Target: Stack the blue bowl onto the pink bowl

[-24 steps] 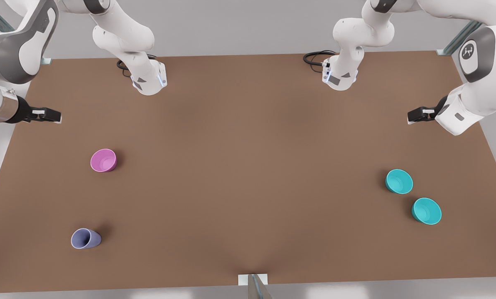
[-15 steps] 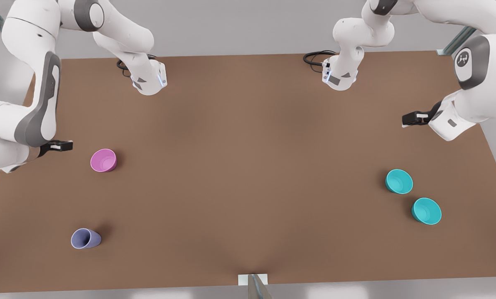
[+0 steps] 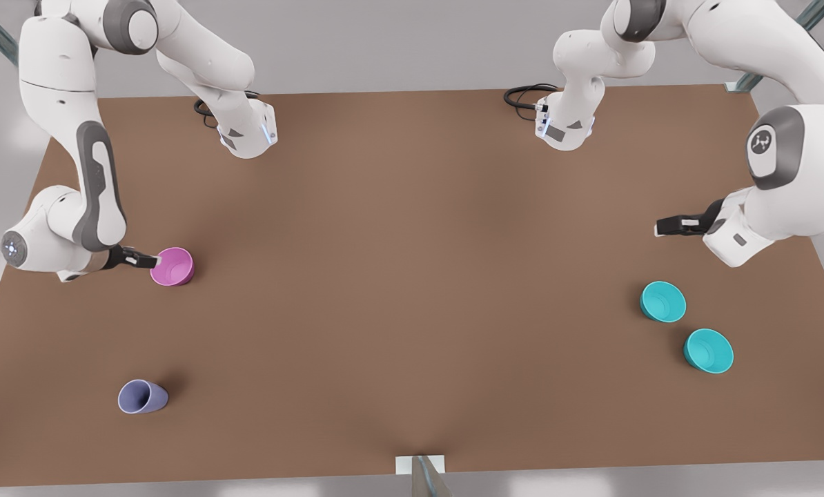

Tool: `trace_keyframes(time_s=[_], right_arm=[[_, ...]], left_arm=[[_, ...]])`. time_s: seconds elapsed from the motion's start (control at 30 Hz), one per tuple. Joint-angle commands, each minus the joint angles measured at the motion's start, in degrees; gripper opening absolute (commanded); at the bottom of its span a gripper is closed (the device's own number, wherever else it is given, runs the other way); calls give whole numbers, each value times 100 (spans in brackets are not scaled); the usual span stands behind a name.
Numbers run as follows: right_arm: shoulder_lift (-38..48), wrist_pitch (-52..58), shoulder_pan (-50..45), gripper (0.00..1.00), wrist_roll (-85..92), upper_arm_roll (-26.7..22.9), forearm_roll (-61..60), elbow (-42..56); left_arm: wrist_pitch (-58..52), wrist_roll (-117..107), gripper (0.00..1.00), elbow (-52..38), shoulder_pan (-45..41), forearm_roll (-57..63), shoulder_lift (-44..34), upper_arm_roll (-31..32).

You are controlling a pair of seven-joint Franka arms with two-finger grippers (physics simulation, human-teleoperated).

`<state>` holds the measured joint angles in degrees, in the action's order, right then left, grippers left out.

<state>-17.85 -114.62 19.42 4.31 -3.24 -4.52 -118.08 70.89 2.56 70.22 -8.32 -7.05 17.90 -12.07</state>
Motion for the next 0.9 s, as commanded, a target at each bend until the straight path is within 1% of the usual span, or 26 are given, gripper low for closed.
trace_keyframes(time_s=[0.0,0.1,0.33,0.57,0.6,0.63,0.67,0.73,0.87], right_arm=[[-52,-790,35,100,-317,-1,-154,-92],[-175,-1124,79,100,-281,-1,-154,-294],[-535,-1220,105,100,-281,-1,-154,-338],[-782,-1273,185,100,-149,17,-163,-320],[-773,-1256,185,73,-62,17,-163,-320],[-773,-1256,176,48,-9,17,-163,-320],[-764,-1247,167,33,105,17,-163,-312],[-738,-1194,150,21,281,26,-163,-294],[-650,-957,132,21,545,34,-163,-259]], left_arm=[[-22,-45,100,0,-3,55,-6,3],[-145,-63,100,114,-12,55,-50,12],[-154,-80,100,123,-64,64,12,11],[-550,-80,100,114,-73,55,-138,12],[-620,-80,100,106,-73,55,-190,20],[-620,-80,100,106,-73,55,-208,12],[-620,-80,100,114,-64,64,-164,12],[-559,-80,100,114,-64,143,-182,3],[-611,16,100,114,-64,143,-217,3]])
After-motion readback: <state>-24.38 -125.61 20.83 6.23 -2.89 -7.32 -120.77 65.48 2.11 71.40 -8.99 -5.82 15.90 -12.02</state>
